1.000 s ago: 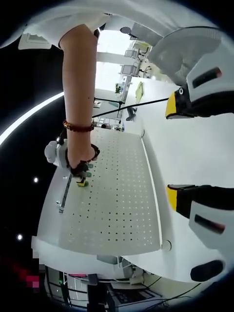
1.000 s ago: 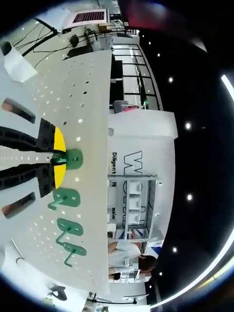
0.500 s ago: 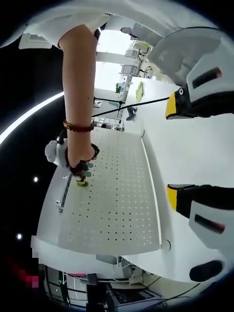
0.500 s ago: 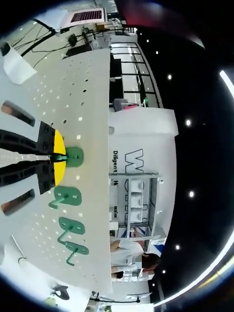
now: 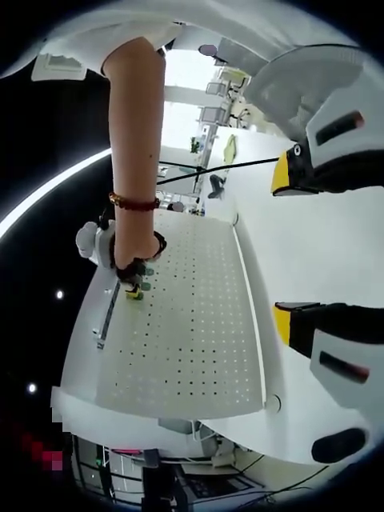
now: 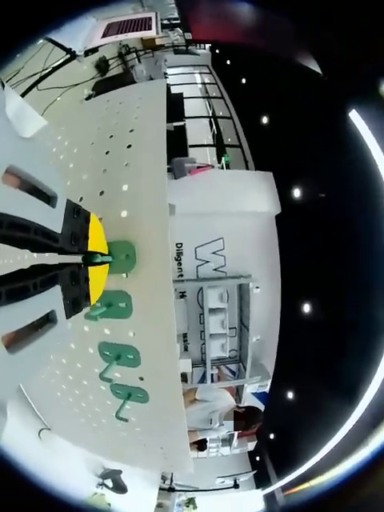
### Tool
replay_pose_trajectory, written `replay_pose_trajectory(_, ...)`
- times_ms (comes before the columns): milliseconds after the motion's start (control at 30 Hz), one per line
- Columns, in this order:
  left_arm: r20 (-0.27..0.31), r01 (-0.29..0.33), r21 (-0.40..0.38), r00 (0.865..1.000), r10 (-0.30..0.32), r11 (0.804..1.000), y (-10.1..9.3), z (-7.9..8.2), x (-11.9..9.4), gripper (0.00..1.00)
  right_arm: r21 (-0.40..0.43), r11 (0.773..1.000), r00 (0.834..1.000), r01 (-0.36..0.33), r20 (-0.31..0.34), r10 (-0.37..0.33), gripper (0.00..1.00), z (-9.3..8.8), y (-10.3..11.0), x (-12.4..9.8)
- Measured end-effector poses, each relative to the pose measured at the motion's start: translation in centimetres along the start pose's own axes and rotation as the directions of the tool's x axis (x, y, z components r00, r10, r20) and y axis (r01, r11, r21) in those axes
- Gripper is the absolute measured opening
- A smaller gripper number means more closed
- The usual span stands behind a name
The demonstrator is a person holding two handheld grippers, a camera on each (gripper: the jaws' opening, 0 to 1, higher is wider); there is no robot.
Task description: Insert the hook assembly into the mounting plate slot until the hook locks in place.
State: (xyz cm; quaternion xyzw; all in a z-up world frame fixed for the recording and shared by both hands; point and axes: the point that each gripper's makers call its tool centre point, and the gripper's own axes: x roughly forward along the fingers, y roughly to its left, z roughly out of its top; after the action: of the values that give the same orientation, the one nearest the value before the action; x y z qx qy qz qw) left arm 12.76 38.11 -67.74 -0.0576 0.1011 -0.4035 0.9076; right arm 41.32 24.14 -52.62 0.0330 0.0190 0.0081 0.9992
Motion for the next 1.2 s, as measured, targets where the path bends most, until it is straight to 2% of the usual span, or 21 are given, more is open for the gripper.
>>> replay_pose_trajectory(333,0.006,0.002,0.001,1.000,-0.002,1.000,0.1,0.2,-0.1,0.54,-0.032,0.999,1.000,-0.016,0.008,0.017,0.01,0.2,1.5,0.7)
replay_pose_trajectory(767,0.011,-0.009,-0.008,1.000,0.009,1.000,0.5,0.2,-0.2,0.54,-0.018,1.000,1.000,-0.012,-0.010,0.012,0.01,-0.5,1.7,1.2)
replay_pose_trajectory(867,0.016,-0.007,-0.009,1.000,0.007,1.000,0.4,0.2,-0.2,0.54,-0.033,0.999,1.000,-0.010,-0.012,0.010,0.01,-0.5,1.7,1.2)
replay_pose_trajectory(933,0.012,-0.008,-0.008,1.000,0.008,1.000,0.5,0.1,-0.3,0.54,-0.101,0.995,1.000,-0.009,-0.024,0.007,0.00,-0.5,1.8,1.2)
replay_pose_trajectory(967,0.010,-0.010,-0.006,1.000,0.010,1.000,0.5,0.1,-0.3,0.54,-0.103,0.995,1.000,-0.005,-0.020,0.003,0.00,-0.4,1.7,1.3)
replay_pose_trajectory(1033,0.012,-0.011,-0.010,1.000,0.011,1.000,0.6,0.1,-0.4,0.54,-0.025,1.000,0.999,-0.017,-0.028,0.017,0.00,-0.5,1.7,1.4)
replay_pose_trajectory(1100,0.013,-0.014,-0.009,1.000,0.015,1.000,0.7,0.1,-0.5,0.54,-0.095,0.995,0.999,-0.022,-0.032,0.019,0.00,-0.4,1.6,1.5)
replay_pose_trajectory(1200,0.012,-0.018,-0.014,1.000,0.018,1.000,0.8,0.0,-0.6,0.54,-0.048,0.999,0.998,-0.027,-0.054,0.024,0.00,-1.0,1.6,1.6)
